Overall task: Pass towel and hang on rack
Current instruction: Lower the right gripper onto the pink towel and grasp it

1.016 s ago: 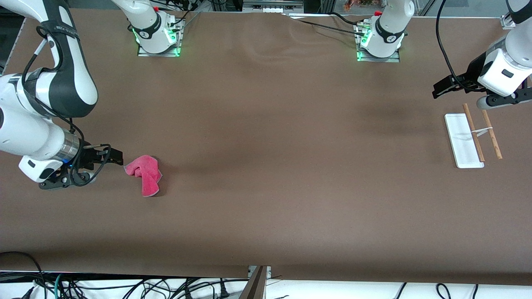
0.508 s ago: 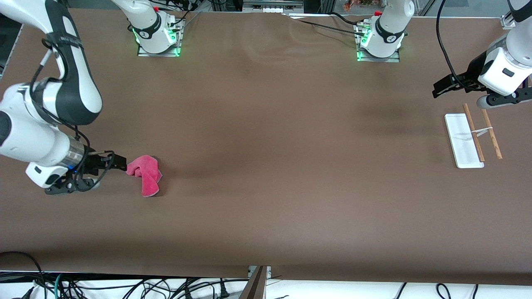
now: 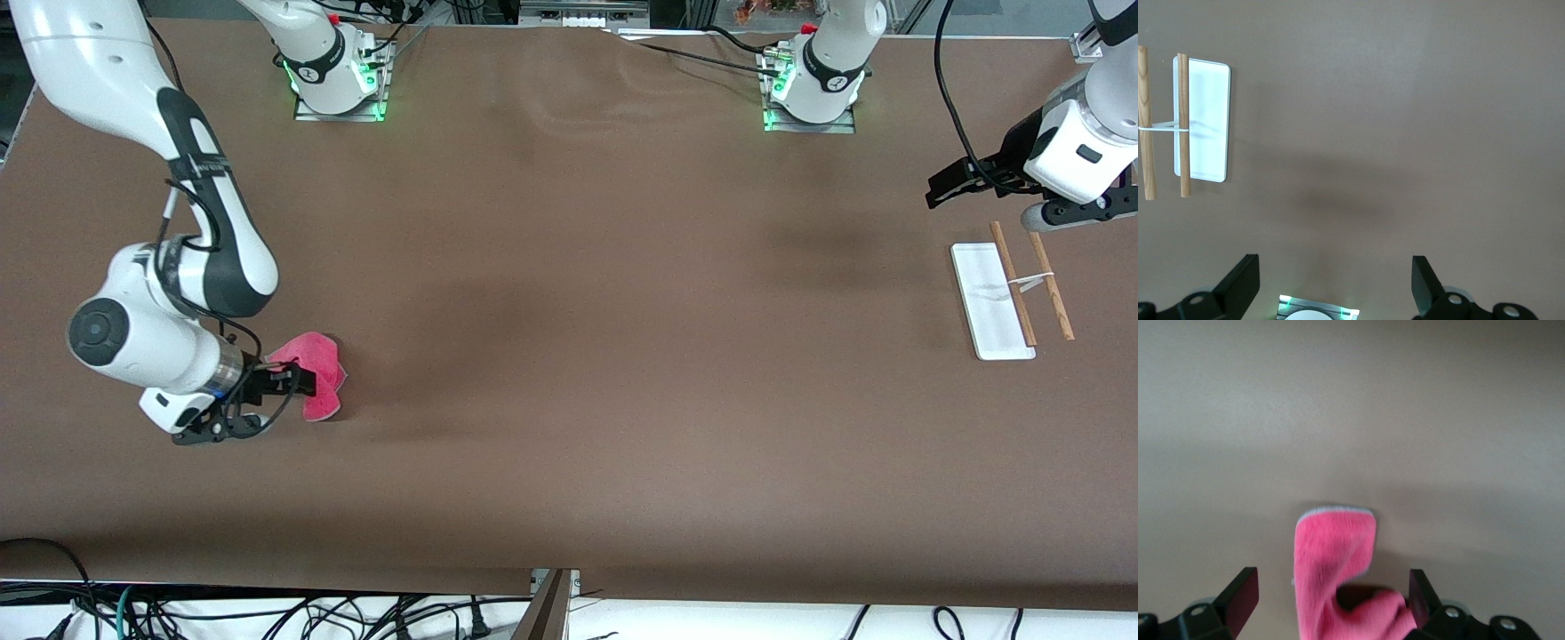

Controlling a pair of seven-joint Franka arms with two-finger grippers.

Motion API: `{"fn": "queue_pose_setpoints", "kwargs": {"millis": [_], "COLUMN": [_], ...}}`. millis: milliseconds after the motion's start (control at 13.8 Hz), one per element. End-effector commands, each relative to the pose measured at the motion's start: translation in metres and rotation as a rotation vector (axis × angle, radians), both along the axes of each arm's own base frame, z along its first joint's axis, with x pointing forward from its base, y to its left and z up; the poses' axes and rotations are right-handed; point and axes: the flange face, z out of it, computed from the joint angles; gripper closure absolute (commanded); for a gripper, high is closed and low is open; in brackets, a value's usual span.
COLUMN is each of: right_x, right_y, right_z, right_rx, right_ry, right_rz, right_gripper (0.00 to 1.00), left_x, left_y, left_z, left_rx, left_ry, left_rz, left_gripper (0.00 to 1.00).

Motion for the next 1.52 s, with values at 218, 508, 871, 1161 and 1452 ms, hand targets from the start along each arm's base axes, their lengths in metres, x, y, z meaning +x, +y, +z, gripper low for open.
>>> {"fn": "queue_pose_setpoints", "kwargs": {"millis": [218,508,871,1161,1452], "right_x": [0.002,-0.003,-0.006,0.0,0.013], "right_y": [0.018,0.018,0.027,0.026,0.05], "right_z": [-0.04,-0.046,-0.043,0.01,0.098], "right_rx": [0.007,0.006,0.006,0.006,0.035], "right_ry": [-0.023,0.008,0.034,0.017,0.053], "right_rz": [0.011,0.027,0.029,0.032,0.067], "right_gripper": [0.0,0.73,1.0,1.0,1.0], "left_x": [0.004,0.004,0.005,0.005,0.006], "left_y": [0.001,0.002,0.005,0.004,0.004], "left_z": [0.005,0.002,0.001,0.001,-0.001], "left_rx": [-0.032,-0.034,-0.034,-0.036,-0.037], "left_ry": [0.005,0.011,0.015,0.015,0.018], "left_rz": [-0.073,-0.072,-0.067,-0.076,-0.079], "left_gripper": [0.0,0.0,0.0,0.0,0.0]}}
